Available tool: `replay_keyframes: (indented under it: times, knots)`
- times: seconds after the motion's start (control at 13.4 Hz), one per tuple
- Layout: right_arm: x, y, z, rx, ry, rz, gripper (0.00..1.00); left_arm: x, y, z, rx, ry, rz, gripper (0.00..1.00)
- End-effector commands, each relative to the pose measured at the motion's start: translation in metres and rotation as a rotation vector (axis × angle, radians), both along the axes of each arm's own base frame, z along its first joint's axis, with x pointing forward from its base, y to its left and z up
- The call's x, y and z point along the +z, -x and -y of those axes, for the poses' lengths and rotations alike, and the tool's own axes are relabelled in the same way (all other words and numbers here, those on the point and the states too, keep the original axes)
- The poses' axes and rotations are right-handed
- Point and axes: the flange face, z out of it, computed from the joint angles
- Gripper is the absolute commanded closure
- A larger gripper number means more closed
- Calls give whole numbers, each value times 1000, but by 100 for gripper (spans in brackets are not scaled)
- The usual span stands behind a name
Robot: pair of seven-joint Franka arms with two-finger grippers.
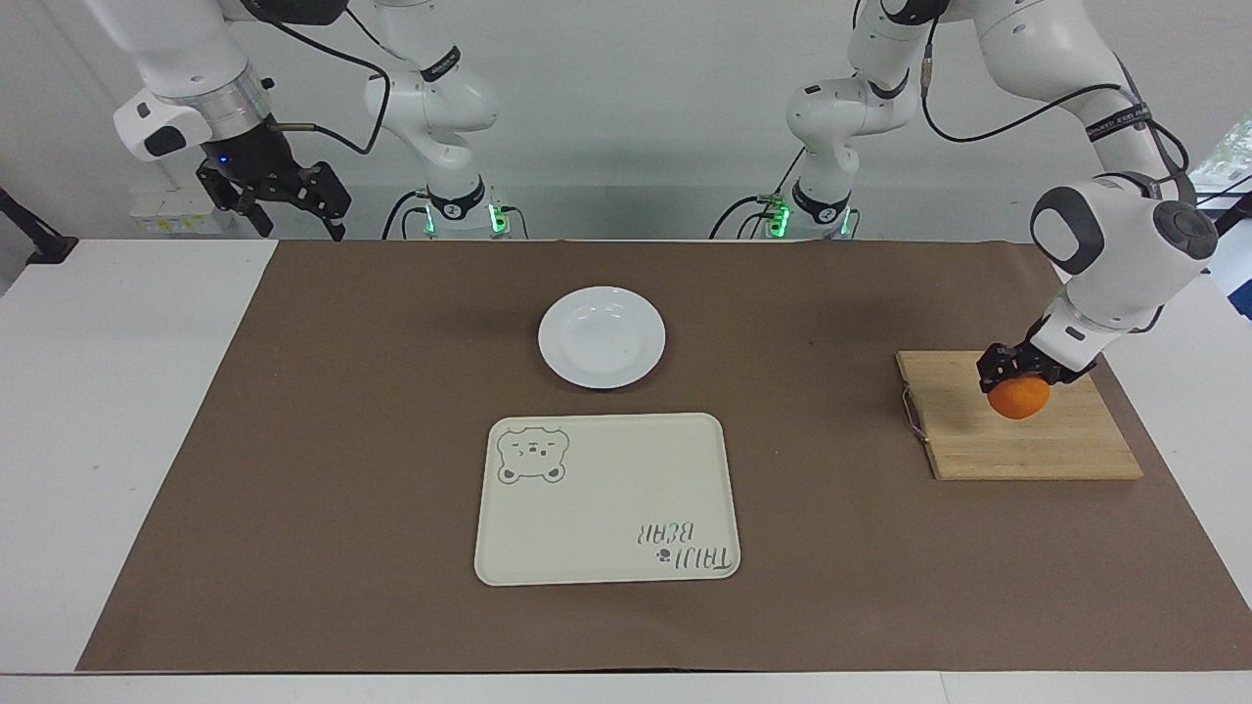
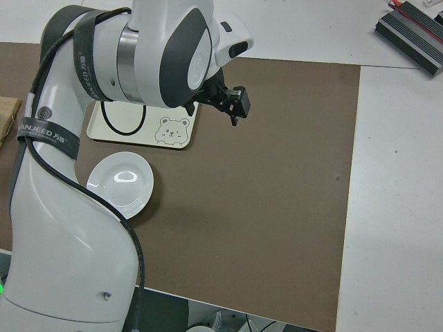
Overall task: Place orange and plate with both arms
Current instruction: 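Carry the orange with the left gripper over the white plate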
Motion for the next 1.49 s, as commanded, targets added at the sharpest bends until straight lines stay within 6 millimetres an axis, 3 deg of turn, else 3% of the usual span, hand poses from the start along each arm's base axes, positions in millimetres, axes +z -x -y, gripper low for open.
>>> replay_keyframes:
  times: [0.0, 0.3, 0.6, 0.97, 1.12, 1.41]
  knots:
    - [1, 4, 1, 17, 4, 0, 0, 50, 9, 37, 25, 7, 9, 100]
    - [1, 4, 0, 19, 4, 0, 0, 119, 17, 109, 50, -5, -19, 100]
    - [1, 4, 0, 19, 4, 0, 0, 151, 35, 170, 10, 5, -35, 100]
    - [1, 4, 0, 19, 4, 0, 0, 152, 66, 239, -151, 0, -47, 100]
    - [1, 4, 1, 17, 4, 0, 0, 133, 81, 267, -220, 6, -62, 100]
    - [1, 4, 0, 19, 4, 0, 0, 100, 113, 348, -395, 44, -13, 100]
